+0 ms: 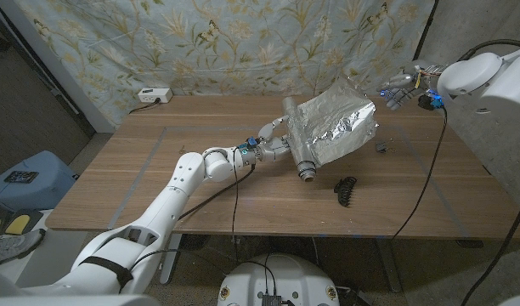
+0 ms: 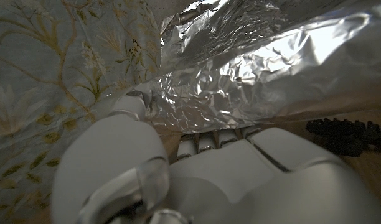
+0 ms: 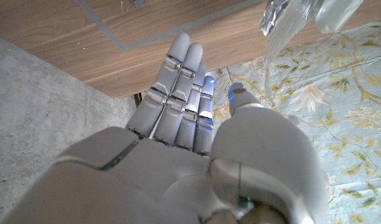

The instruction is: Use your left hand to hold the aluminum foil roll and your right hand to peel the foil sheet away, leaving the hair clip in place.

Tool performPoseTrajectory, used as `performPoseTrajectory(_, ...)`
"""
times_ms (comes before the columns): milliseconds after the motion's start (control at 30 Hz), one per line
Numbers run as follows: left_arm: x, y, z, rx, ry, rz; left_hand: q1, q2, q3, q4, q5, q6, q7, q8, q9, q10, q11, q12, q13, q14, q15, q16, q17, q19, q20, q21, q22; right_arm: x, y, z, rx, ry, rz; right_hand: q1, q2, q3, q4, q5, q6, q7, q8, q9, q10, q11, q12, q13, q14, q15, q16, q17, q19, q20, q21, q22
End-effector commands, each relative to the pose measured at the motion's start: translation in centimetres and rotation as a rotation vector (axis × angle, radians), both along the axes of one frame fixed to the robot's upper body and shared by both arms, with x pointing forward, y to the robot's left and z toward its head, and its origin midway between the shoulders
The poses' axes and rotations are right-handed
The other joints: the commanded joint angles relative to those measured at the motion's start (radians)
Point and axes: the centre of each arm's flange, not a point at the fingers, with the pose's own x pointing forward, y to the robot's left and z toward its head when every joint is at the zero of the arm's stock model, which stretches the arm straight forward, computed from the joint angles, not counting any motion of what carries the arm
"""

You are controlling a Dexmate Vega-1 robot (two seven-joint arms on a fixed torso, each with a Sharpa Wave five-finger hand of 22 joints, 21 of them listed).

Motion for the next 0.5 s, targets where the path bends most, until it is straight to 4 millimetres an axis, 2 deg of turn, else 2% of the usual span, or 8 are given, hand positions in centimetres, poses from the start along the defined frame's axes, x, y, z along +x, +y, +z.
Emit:
performPoseTrajectory(33,0.1,0.2,-0.3,0.006,0.009,0.003,-0.002,0.011,0.011,0.0,-0.007,0.007,0.002,0.006,0.003,0.008,-0.001,0.003,0.001,0.009,-0.003,0.006,0.002,0.006,-0.002,0.003,0.001,-1.1,-0.2,0.4,0.028,0.025,0.081,-0.04,-0.013,-0.016,0.005,-0.006,-0.042,0.017,-0.012,-0.017,-0.037,0.033,-0.043,-0.013,-0.049,0.049,-0.031,-0.017,-0.018,0.029,-0.017,0.002)
performPoseTrajectory(200,0.2,0.3,-0.2,0.012,0.008,0.018,-0.002,0.01,0.012,0.0,-0.008,0.003,0.0,0.004,0.003,0.007,-0.002,0.002,0.001,0.008,-0.002,0.005,0.001,0.007,-0.003,0.002,0.001,-1.2,0.2,0.1,0.038,0.047,0.131,-0.075,-0.027,-0.034,0.001,-0.003,-0.109,0.023,-0.022,-0.043,-0.09,0.076,-0.098,-0.028,-0.11,0.105,-0.064,-0.033,-0.054,0.071,-0.048,0.001)
performPoseTrajectory(500,0.4,0.2,-0.1,0.005,0.006,0.021,-0.002,0.011,0.015,-0.001,-0.008,0.004,0.002,0.002,0.003,0.006,-0.001,0.0,0.001,0.008,-0.004,0.006,0.001,0.006,-0.003,0.002,0.001,0.2,1.6,-0.8,0.044,0.124,0.232,-0.128,-0.062,-0.069,0.001,0.009,-0.186,0.025,-0.024,-0.076,-0.147,0.084,-0.15,-0.033,-0.177,0.164,-0.101,-0.055,-0.088,0.112,-0.087,0.001)
